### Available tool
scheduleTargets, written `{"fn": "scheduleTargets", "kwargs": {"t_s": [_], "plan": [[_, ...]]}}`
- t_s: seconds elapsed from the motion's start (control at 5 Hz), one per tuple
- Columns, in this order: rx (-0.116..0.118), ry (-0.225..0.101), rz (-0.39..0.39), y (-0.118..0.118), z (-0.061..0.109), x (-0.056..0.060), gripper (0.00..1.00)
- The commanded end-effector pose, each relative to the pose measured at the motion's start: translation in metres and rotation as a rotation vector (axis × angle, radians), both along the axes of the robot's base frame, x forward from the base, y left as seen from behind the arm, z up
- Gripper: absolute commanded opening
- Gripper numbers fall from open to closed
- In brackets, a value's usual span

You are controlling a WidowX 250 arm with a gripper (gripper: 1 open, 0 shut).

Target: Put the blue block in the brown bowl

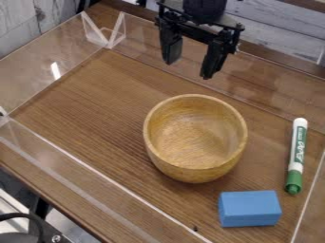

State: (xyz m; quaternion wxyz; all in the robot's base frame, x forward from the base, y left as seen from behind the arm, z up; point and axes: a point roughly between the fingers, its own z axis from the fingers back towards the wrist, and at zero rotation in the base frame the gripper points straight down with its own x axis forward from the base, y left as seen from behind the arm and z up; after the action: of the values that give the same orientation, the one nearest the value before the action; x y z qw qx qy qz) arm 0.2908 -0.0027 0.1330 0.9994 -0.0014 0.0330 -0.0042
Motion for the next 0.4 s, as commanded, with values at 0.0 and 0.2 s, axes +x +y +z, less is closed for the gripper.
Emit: {"fn": "scheduleTargets", "kwargs": {"t_s": [0.0,0.2], "plan": [[-0.004,0.017,-0.054,-0.006,-0.006,-0.004,1.00],[-0.013,0.022,-0.214,-0.026,-0.011,-0.016,1.00]]}}
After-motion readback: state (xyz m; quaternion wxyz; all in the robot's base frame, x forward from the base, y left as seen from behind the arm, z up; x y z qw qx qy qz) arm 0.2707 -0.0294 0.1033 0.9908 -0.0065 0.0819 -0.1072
